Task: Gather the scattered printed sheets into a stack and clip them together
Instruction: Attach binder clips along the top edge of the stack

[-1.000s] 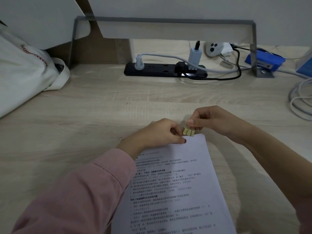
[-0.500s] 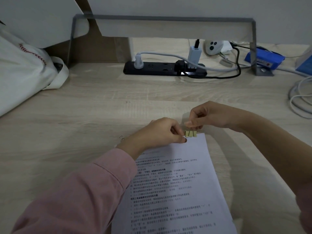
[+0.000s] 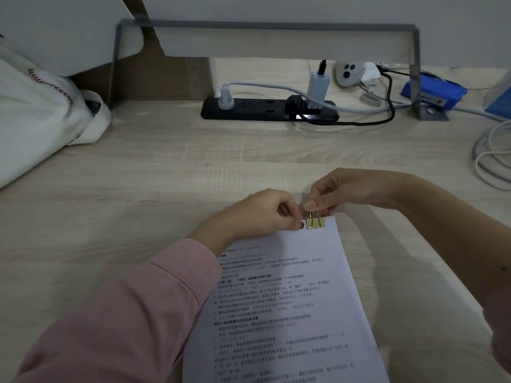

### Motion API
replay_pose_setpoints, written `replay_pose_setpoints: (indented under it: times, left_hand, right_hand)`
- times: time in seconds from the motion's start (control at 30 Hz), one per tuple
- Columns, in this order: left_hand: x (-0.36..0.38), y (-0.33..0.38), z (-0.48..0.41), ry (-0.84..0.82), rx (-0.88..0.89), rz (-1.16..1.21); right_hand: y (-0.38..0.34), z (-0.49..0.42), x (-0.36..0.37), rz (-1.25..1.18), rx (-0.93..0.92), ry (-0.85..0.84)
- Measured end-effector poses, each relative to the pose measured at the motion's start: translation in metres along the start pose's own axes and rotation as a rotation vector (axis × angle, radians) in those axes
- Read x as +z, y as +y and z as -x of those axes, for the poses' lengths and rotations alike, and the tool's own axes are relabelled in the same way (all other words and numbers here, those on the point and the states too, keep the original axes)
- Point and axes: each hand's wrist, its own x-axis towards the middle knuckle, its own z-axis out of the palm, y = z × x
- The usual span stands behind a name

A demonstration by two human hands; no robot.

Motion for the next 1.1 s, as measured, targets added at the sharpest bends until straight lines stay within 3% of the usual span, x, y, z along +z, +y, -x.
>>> replay_pose_setpoints:
  times: [0.47,0.63,0.73,0.9,1.0,1.1]
  left_hand:
    - [0.0,0.001,0.001,-0.012,-0.001,-0.006]
    - [0.001,0.0,0.005,0.04,0.019,-0.002]
    - [0.0,0.005,0.012,0.123,0.038,0.009]
    - [-0.011,0.014,0.026,0.462,0.129,-0.103]
    - [-0.012,0.018,0.043,0.648,0.212,-0.175]
    - [-0.01,0.008,0.07,0.683,0.199,-0.167]
  right_hand:
    - [0.001,0.006,-0.003,0.019,0.077,-0.038]
    - [0.011,0.026,0.014,-0.051,0.087,0.182]
    - [0.02,0.06,0.04,-0.188,0.057,0.303]
    - [0.032,0.103,0.108,-0.527,0.06,0.265]
    - [0.035,0.097,0.135,-0.631,0.032,0.519]
    - [0.027,0.075,0.152,-0.747,0.024,0.688]
